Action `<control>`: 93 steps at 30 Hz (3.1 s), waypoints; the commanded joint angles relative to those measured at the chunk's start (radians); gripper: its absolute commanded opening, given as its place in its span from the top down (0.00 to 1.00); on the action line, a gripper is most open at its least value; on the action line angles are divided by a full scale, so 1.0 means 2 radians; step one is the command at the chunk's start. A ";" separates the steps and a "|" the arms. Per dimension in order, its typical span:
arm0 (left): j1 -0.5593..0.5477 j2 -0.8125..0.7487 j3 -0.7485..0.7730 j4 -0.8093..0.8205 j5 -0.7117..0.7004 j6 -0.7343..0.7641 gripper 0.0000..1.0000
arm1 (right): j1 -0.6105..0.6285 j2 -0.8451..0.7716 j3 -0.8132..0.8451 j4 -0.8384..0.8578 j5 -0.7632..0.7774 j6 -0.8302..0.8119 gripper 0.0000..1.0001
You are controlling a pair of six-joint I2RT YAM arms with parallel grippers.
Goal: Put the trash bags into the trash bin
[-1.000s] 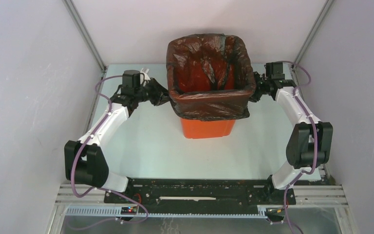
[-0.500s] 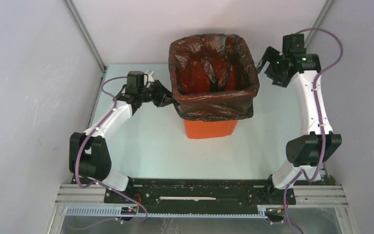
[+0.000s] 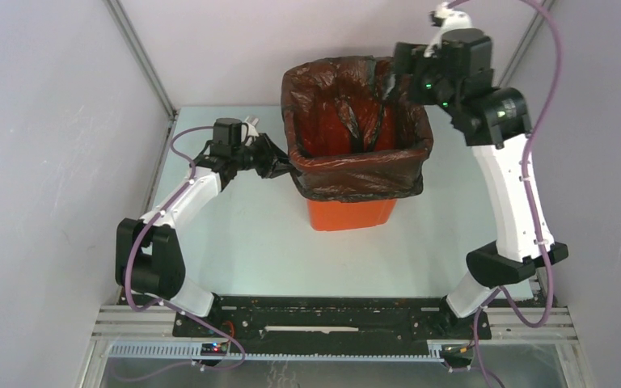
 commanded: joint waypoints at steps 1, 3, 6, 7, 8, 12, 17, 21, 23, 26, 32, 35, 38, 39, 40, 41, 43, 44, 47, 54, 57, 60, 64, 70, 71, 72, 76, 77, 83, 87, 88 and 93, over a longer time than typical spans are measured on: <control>-0.012 -0.001 0.010 0.016 0.021 0.006 0.78 | 0.060 0.023 -0.020 0.071 -0.005 -0.050 0.00; -0.013 -0.005 0.012 0.016 0.019 0.007 0.77 | 0.083 0.051 0.001 0.060 -0.011 -0.041 0.00; -0.012 -0.006 0.016 0.015 0.018 0.010 0.75 | 0.102 0.087 0.014 0.051 -0.021 -0.019 0.00; -0.012 -0.005 0.018 0.015 0.019 0.010 0.75 | 0.105 0.096 0.012 0.051 -0.024 -0.012 0.00; -0.012 -0.003 0.019 0.015 0.020 0.010 0.74 | 0.106 0.105 0.008 0.053 -0.028 -0.007 0.00; -0.012 0.000 0.019 0.015 0.021 0.013 0.74 | 0.106 0.141 -0.014 0.066 -0.022 -0.003 0.00; -0.016 0.005 0.024 0.017 0.021 0.012 0.74 | 0.091 0.191 0.010 0.105 -0.026 -0.019 0.00; -0.017 0.010 0.025 0.017 0.023 0.009 0.73 | 0.078 0.218 0.034 0.143 -0.043 -0.004 0.00; -0.018 0.009 0.026 0.016 0.026 0.010 0.73 | 0.078 0.225 0.035 0.161 -0.044 -0.003 0.00; -0.019 0.004 0.025 0.008 0.023 0.013 0.73 | 0.075 0.236 0.042 0.183 -0.044 -0.010 0.00; -0.022 -0.012 0.011 0.001 0.018 0.017 0.73 | 0.068 0.246 0.057 0.208 -0.056 0.002 0.00; -0.022 -0.018 0.009 -0.004 0.016 0.020 0.72 | 0.067 0.247 0.057 0.219 -0.057 0.002 0.00; -0.022 -0.021 0.007 -0.005 0.013 0.021 0.71 | 0.066 0.247 0.063 0.205 -0.057 -0.002 0.00; -0.022 -0.022 0.007 -0.005 0.012 0.022 0.70 | 0.066 0.244 0.072 0.190 -0.056 -0.001 0.00; -0.022 -0.022 0.007 -0.005 0.012 0.023 0.69 | 0.067 0.236 0.073 0.177 -0.056 -0.001 0.00; -0.022 -0.022 0.008 -0.005 0.012 0.024 0.69 | 0.069 0.222 0.066 0.166 -0.057 -0.003 0.00; -0.022 -0.022 0.008 -0.006 0.011 0.026 0.68 | 0.076 0.185 0.032 0.141 -0.056 -0.007 0.00; -0.022 -0.020 0.009 -0.005 0.011 0.028 0.68 | 0.080 0.162 0.003 0.131 -0.054 -0.005 0.01; -0.022 -0.013 0.013 -0.005 0.013 0.031 0.68 | 0.088 0.100 -0.102 0.126 -0.071 0.006 0.00; -0.022 -0.005 0.022 -0.007 0.018 0.036 0.67 | 0.098 0.088 -0.169 0.084 -0.064 -0.011 0.00; -0.022 -0.002 0.023 -0.007 0.021 0.037 0.66 | 0.098 0.136 -0.132 0.049 -0.058 -0.026 0.02; -0.022 -0.001 0.030 -0.008 0.022 0.039 0.65 | 0.099 0.189 -0.088 0.011 -0.052 -0.029 0.05; -0.022 0.002 0.038 -0.009 0.025 0.042 0.64 | 0.104 0.213 -0.100 0.010 -0.045 -0.022 0.05; -0.022 0.013 0.043 -0.010 0.031 0.045 0.64 | 0.104 0.207 -0.164 0.068 -0.057 0.002 0.05; -0.022 0.016 0.044 -0.010 0.032 0.046 0.64 | 0.104 0.211 -0.167 0.072 -0.062 0.005 0.05; -0.022 0.018 0.045 -0.010 0.032 0.048 0.64 | 0.104 0.218 -0.168 0.075 -0.066 0.009 0.04; -0.022 0.028 0.045 -0.010 0.040 0.050 0.65 | 0.103 0.241 -0.161 0.070 -0.073 0.017 0.05; -0.022 0.029 0.044 -0.010 0.041 0.052 0.65 | 0.103 0.247 -0.153 0.061 -0.071 0.018 0.05; -0.022 0.018 0.053 -0.033 0.030 0.073 0.63 | 0.104 0.237 -0.062 0.003 -0.073 0.014 0.04; -0.022 0.000 0.070 -0.059 0.009 0.098 0.50 | 0.102 0.203 0.007 -0.037 -0.070 0.015 0.04; -0.022 -0.005 0.072 -0.065 0.004 0.105 0.48 | 0.101 0.191 0.018 -0.044 -0.072 0.017 0.04; -0.022 -0.030 0.076 -0.080 -0.015 0.119 0.40 | 0.100 0.107 0.002 -0.029 -0.075 0.024 0.02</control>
